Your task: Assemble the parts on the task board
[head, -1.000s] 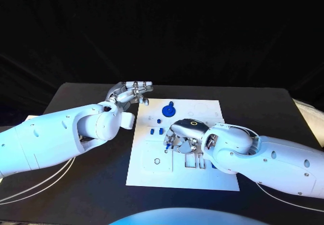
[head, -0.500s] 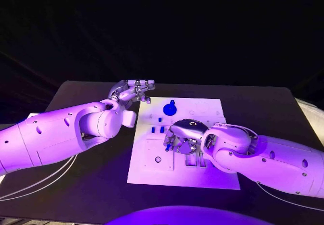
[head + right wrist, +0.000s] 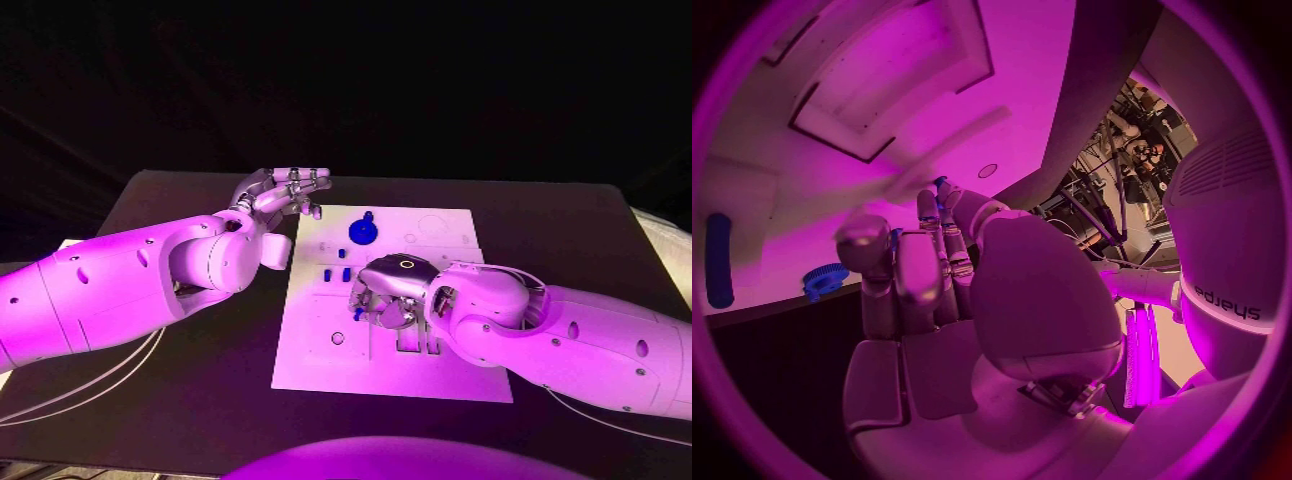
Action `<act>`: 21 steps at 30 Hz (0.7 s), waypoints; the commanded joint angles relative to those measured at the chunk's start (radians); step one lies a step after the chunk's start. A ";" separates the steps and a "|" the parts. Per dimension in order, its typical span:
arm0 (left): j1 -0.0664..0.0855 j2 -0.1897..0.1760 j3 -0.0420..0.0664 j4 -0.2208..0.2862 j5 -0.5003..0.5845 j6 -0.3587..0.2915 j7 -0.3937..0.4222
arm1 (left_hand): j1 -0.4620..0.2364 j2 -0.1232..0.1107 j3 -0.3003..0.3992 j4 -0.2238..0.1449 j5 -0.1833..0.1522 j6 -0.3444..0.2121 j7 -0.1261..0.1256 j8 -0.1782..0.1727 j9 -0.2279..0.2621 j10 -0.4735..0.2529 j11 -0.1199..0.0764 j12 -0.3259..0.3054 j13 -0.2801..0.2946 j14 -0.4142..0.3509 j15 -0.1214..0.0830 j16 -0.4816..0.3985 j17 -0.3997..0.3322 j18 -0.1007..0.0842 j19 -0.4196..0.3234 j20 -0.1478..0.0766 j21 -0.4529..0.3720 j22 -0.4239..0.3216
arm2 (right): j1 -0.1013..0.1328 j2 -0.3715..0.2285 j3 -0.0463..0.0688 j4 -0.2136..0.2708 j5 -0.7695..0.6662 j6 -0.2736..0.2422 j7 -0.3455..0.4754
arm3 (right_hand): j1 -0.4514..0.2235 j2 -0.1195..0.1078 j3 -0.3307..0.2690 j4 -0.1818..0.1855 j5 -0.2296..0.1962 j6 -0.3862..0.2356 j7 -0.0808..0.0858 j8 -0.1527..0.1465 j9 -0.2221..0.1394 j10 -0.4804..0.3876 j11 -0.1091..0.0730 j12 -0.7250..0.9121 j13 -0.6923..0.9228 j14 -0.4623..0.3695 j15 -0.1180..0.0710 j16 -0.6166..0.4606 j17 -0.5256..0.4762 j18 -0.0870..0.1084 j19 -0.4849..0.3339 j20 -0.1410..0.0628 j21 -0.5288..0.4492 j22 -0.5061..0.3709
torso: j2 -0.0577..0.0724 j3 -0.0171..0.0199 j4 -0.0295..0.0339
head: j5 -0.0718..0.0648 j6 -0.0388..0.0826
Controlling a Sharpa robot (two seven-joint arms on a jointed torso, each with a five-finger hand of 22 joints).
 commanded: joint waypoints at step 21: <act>0.000 0.001 0.001 0.000 0.003 0.020 -0.003 | 0.006 0.001 -0.005 -0.004 0.002 -0.011 0.000 0.007 0.000 -0.010 0.003 0.005 0.000 -0.008 0.002 -0.006 -0.003 0.018 -0.005 0.002 -0.007 -0.002 | -0.003 0.005 -0.011 -0.006 -0.065 0.009 -0.046 | -0.062 -0.067 -0.058 0.007 0.029 -0.129 0.037 -0.044 -0.016 -0.205 0.046 0.005 -0.012 -0.013 0.040 -0.082 -0.122 0.012 -0.103 0.034 -0.082 -0.150 | -0.001 0.0002 -0.0008 | -0.001 -0.005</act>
